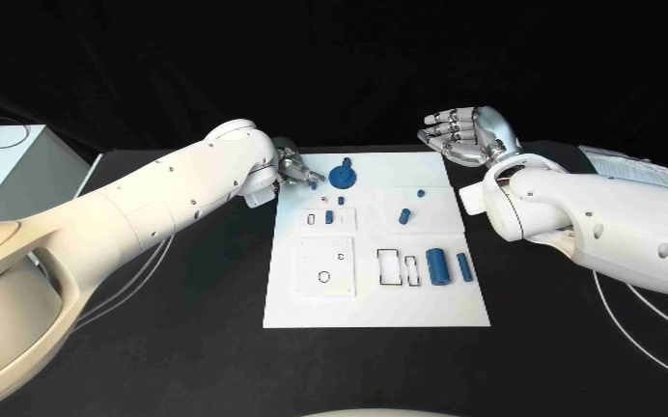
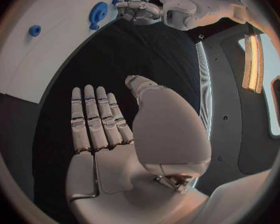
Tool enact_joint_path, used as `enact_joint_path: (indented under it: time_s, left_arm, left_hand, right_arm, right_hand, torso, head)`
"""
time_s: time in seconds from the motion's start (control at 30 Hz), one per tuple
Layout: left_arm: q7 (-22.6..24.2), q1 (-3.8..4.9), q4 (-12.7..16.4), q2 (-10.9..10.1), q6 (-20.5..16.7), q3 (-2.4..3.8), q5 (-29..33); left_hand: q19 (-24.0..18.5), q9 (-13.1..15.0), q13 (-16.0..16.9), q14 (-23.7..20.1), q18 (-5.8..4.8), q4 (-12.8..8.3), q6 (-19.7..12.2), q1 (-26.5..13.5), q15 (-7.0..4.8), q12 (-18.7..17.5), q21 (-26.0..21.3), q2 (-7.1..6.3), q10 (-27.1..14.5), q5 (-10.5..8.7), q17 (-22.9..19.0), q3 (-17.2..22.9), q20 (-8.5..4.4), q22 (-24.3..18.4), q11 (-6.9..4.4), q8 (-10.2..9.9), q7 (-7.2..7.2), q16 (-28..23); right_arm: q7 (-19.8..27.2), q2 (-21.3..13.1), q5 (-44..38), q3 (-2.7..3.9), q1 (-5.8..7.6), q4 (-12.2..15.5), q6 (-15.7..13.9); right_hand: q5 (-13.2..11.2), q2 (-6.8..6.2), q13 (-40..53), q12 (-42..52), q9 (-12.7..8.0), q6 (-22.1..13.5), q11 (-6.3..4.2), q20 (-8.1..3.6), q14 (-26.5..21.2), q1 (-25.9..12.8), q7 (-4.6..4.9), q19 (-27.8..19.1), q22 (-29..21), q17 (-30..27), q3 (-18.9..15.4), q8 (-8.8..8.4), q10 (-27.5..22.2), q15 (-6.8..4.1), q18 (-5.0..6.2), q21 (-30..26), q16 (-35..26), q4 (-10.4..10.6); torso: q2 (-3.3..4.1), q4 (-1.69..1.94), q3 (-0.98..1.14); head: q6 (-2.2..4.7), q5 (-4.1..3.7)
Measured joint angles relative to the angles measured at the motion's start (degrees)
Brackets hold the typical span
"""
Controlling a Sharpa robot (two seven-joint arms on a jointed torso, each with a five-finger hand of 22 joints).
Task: Assemble the parts on the task board
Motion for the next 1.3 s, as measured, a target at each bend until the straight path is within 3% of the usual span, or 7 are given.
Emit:
enact_joint_path:
  time_s: [0.1, 0.4, 0.8, 0.97, 1.03, 1.1, 1.3]
  left_arm:
    - [0.00, 0.00, -0.16, 0.01, 0.00, -0.01, 0.02]
    - [-0.04, 0.00, -0.32, 0.09, -0.02, -0.02, 0.03]
    - [0.01, 0.03, -0.78, 0.65, 0.01, -0.42, 0.29]
    - [0.11, 0.13, -0.59, 0.62, 0.01, -0.45, 0.88]
    - [0.15, 0.17, -0.37, 0.50, 0.01, -0.45, 1.25]
    - [0.16, 0.18, -0.14, 0.38, 0.04, -0.52, 1.75]
    - [0.16, 0.03, 0.12, 0.17, 0.31, -0.62, 3.08]
  left_hand:
    - [0.00, 0.00, 0.00, 0.00, 0.00, 0.00, 0.00, 0.03, 0.00, 0.00, 0.00, 0.03, -0.08, 0.00, 0.00, 0.00, 0.00, -0.02, 0.07, -0.02, 0.00, 0.00]
    - [-0.20, -0.05, 0.00, 0.21, 0.00, -0.22, -0.21, 1.89, 0.21, 0.00, 0.00, 1.89, -0.20, 0.26, 0.00, 0.60, 0.20, -0.02, 0.19, -0.21, 0.21, 0.00]
    - [-0.20, -0.05, -0.23, 0.21, 0.00, -0.09, -0.41, 2.77, 0.21, 0.00, -0.22, 1.97, -0.49, 0.26, 0.00, 1.06, 0.20, -0.25, 0.07, -0.47, 0.00, 0.00]
    - [-0.20, 0.01, -0.26, 0.21, 0.00, -0.28, -0.82, 6.26, 0.21, 0.00, -0.22, 2.87, -0.90, 0.24, 0.00, 4.69, 0.20, -0.25, 0.07, -0.45, 0.00, 0.00]
    - [-0.20, -0.05, -0.40, 0.21, 0.00, -0.66, -1.32, 8.41, 0.21, 0.00, -0.22, 2.85, -0.91, 0.46, 0.00, 8.21, 0.20, -0.20, 0.06, -0.56, -0.09, 0.00]
    - [-0.24, -0.10, -0.61, 0.21, 0.00, -1.49, -1.66, 9.63, 0.21, 0.00, -0.22, 2.16, -1.12, 0.49, 0.00, 12.02, 0.24, -0.14, -0.13, -0.91, 0.03, 0.00]
    - [-0.42, 1.52, -1.16, 0.09, 0.00, 1.56, -2.50, 10.75, 0.33, 0.00, -0.22, 0.46, -1.51, 0.56, 0.00, 16.24, 0.42, 0.04, 0.27, 0.42, 0.45, 0.00]
  right_arm:
    - [0.00, 0.04, 0.06, 0.00, 0.00, 0.00, 0.00]
    - [0.00, 0.08, 0.18, 0.00, 0.00, 0.03, 0.01]
    - [-0.04, 0.05, 0.26, 0.00, 0.00, 0.15, 0.04]
    - [-0.05, 0.03, 0.28, 0.00, 0.00, 0.19, 0.05]
    - [-0.06, 0.01, 0.28, 0.00, 0.00, 0.21, 0.05]
    - [-0.06, -0.02, 0.29, 0.00, 0.00, 0.22, 0.06]
    - [-0.07, -0.07, 0.32, 0.00, 0.00, 0.22, 0.06]
  right_hand:
    - [0.24, 0.00, 0.00, 0.00, 0.00, 0.00, 0.00, 0.00, 0.00, 0.00, 0.00, 0.00, -0.09, -0.06, -0.15, 0.00, 0.00, 0.00, 0.00, 0.00, 0.00, -0.15]
    - [0.24, 0.00, -0.05, -0.22, -0.05, 0.00, 0.18, 0.21, 0.00, 0.00, 0.00, -0.21, -0.32, -0.20, -0.15, -0.22, 0.17, 0.00, 0.00, 0.00, -0.22, -0.15]
    - [0.24, 0.00, -0.04, -0.22, -0.05, -0.01, 0.17, 0.21, 0.00, 0.00, 0.00, -0.21, -0.50, -0.29, -0.15, -0.22, 0.17, 0.00, 0.00, 0.00, -0.43, -0.15]
    - [0.24, 0.00, -0.04, -0.22, -0.05, -0.01, 0.36, 0.21, 0.00, 0.00, -0.01, -0.21, -0.58, -0.29, -0.15, -0.22, 0.36, 0.00, 0.00, 0.00, -0.43, -0.15]
    - [0.24, 0.00, -0.04, -0.22, -0.05, -0.01, 0.36, 0.21, 0.00, 0.00, -0.01, -0.21, -0.59, -0.29, -0.15, -0.22, 0.36, 0.00, 0.00, 0.00, -0.43, -0.15]
    - [0.24, 0.00, -0.04, -0.22, -0.05, -0.01, 0.36, 0.21, 0.00, 0.00, -0.01, -0.21, -0.67, -0.38, -0.15, -0.22, 0.36, -0.01, 0.00, 0.00, -0.43, -0.15]
    - [0.24, 0.00, -0.04, -0.22, -0.05, 0.21, 0.36, 0.00, 0.21, 0.00, 0.20, -0.42, -0.80, -0.44, -0.36, -0.22, 0.36, 0.20, 0.00, 0.00, -0.43, -0.13]
  torso:
    - [-0.01, 0.01, 0.01]
    - [-0.02, -0.03, 0.01]
    - [0.08, -0.07, 0.00]
    - [0.04, -0.02, 0.00]
    - [0.01, -0.02, 0.01]
    - [-0.01, -0.02, -0.03]
    - [-0.04, -0.01, -0.01]
  head:
    - [0.00, 0.00]
    - [-0.04, 0.05]
    - [-0.35, -0.08]
    - [-0.62, -0.17]
    - [-0.67, -0.21]
    - [-0.71, -0.25]
    - [-0.74, -0.20]
